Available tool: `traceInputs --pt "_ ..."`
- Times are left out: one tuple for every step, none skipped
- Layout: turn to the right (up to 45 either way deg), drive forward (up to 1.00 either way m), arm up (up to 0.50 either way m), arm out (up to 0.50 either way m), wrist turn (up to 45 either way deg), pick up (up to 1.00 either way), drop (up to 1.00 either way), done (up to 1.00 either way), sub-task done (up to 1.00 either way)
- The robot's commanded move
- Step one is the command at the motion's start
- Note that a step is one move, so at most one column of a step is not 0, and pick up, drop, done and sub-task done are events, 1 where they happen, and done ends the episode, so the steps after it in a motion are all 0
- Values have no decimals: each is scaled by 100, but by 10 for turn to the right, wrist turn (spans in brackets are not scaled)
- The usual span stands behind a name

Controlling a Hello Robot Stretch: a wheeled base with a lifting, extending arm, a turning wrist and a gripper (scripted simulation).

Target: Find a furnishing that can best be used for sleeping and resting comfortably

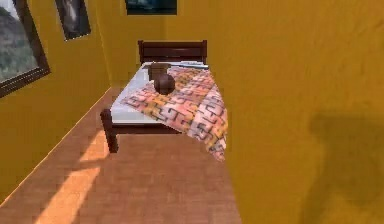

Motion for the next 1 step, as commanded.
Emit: traceInputs --pt "0 100 0 0 0 0 0 0 0"
